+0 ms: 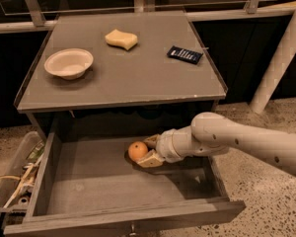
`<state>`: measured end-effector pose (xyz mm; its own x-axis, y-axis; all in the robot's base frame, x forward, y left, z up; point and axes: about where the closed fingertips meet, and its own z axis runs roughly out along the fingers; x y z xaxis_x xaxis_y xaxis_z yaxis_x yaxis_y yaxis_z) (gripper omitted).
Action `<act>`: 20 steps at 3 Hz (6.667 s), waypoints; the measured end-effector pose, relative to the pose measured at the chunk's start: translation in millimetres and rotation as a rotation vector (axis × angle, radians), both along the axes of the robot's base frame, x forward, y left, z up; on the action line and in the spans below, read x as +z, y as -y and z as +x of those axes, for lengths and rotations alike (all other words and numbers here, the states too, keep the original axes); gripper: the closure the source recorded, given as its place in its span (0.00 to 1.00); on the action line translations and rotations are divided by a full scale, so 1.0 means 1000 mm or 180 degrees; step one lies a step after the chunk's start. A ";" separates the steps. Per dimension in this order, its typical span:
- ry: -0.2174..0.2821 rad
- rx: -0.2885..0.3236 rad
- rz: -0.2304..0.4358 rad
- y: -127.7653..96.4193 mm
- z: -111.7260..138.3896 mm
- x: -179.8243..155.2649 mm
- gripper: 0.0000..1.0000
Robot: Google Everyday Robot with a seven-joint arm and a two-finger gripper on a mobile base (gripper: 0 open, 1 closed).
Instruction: Pick orange from top drawer and place on counter
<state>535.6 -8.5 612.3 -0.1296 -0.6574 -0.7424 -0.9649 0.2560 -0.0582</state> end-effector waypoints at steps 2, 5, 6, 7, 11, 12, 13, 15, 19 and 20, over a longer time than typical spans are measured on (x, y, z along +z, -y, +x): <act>0.0202 0.0058 -0.0069 0.028 -0.041 0.046 1.00; 0.0798 0.0499 -0.0200 0.044 -0.066 0.199 1.00; 0.1019 0.0609 -0.0279 0.033 -0.031 0.282 1.00; 0.1018 0.0609 -0.0280 0.033 -0.031 0.282 1.00; 0.1286 0.0182 -0.0056 0.032 0.089 0.324 1.00; 0.1133 -0.0027 0.0152 0.028 0.124 0.312 1.00; 0.0961 -0.0190 0.0203 0.029 0.150 0.294 1.00; 0.0656 -0.0448 0.0170 0.042 0.174 0.262 1.00; 0.0394 -0.0403 0.0123 0.030 0.178 0.231 0.59; 0.0393 -0.0403 0.0123 0.030 0.178 0.231 0.36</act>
Offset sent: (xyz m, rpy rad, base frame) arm -0.0708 -0.0556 0.0898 -0.0362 -0.1282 0.0237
